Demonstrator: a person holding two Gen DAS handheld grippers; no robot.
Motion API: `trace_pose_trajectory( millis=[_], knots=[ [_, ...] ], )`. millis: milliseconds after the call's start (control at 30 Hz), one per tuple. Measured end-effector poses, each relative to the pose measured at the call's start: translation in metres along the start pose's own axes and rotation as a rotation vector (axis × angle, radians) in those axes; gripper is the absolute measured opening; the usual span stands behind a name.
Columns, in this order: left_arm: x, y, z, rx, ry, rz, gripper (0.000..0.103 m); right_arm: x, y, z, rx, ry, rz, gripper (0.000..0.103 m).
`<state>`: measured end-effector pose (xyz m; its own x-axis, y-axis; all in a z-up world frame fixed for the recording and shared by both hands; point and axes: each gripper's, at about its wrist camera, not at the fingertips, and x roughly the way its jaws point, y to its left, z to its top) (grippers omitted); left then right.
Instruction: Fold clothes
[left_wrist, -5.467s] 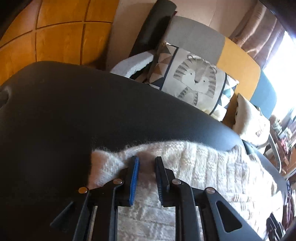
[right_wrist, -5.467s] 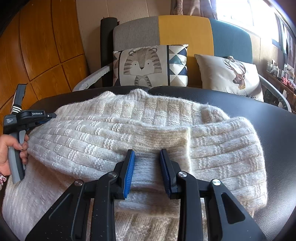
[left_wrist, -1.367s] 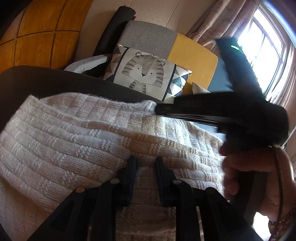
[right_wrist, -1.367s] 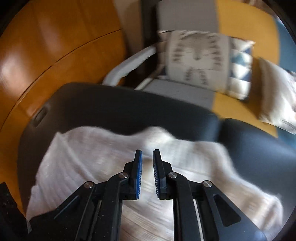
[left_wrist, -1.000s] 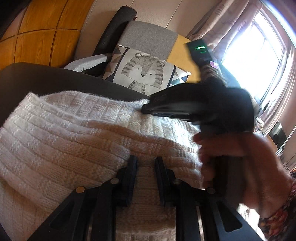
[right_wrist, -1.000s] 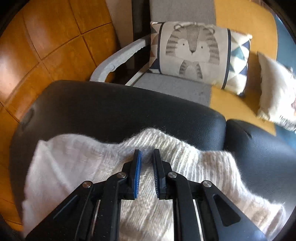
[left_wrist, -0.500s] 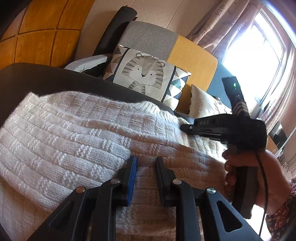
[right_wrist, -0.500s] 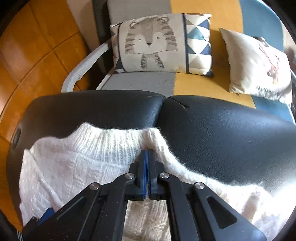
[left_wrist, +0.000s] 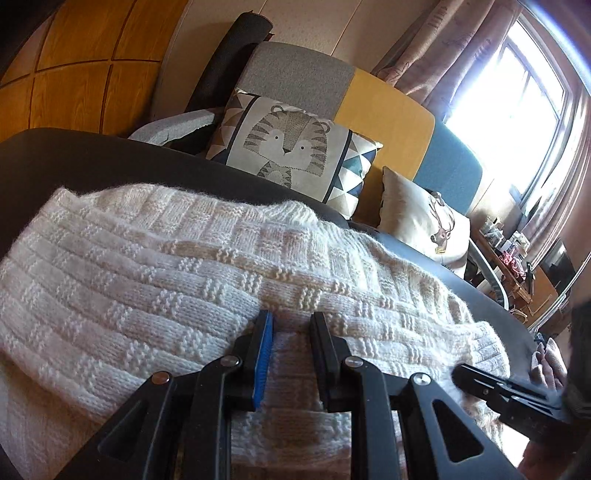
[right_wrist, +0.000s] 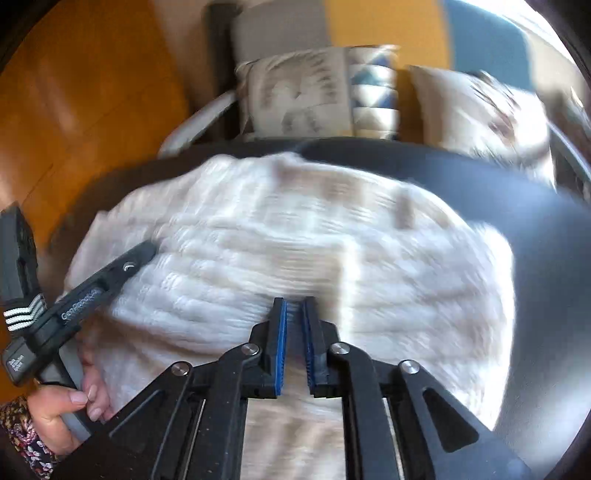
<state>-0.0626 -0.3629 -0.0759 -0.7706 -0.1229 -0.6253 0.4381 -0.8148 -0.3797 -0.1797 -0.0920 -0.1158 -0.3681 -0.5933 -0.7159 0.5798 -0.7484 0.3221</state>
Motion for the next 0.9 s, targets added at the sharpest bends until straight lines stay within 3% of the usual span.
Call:
trace_pose_trajectory(
  millis=[67, 167, 233, 333, 433, 567, 733, 900],
  knots=[
    [0.0, -0.001, 0.001, 0.003, 0.004, 0.004, 0.02, 0.0, -0.015, -0.002, 0.106, -0.01, 0.05, 0.003],
    [-0.004, -0.002, 0.004, 0.009, 0.025, 0.011, 0.02, -0.008, -0.006, 0.008, 0.116, 0.039, 0.03, 0.008],
    [-0.015, -0.006, 0.004, 0.052, 0.062, 0.023, 0.02, -0.024, -0.004, 0.008, 0.135, 0.006, 0.041, 0.011],
    [-0.037, -0.008, -0.006, 0.086, 0.075, 0.006, 0.02, -0.041, 0.0, 0.004, 0.129, -0.049, 0.044, 0.027],
    [-0.05, -0.003, -0.02, 0.085, 0.088, 0.015, 0.02, -0.027, 0.006, 0.004, 0.099, -0.016, 0.061, 0.028],
    [-0.064, 0.001, -0.038, 0.105, 0.108, 0.019, 0.021, -0.011, 0.006, -0.005, 0.057, 0.019, 0.017, 0.028],
    [-0.093, 0.012, -0.055, 0.119, 0.171, 0.018, 0.021, -0.058, 0.005, -0.013, 0.099, 0.004, 0.073, 0.028],
    [-0.131, 0.018, -0.071, 0.254, 0.1, 0.061, 0.021, -0.099, 0.029, -0.063, -0.034, 0.084, -0.017, 0.029]
  ],
)
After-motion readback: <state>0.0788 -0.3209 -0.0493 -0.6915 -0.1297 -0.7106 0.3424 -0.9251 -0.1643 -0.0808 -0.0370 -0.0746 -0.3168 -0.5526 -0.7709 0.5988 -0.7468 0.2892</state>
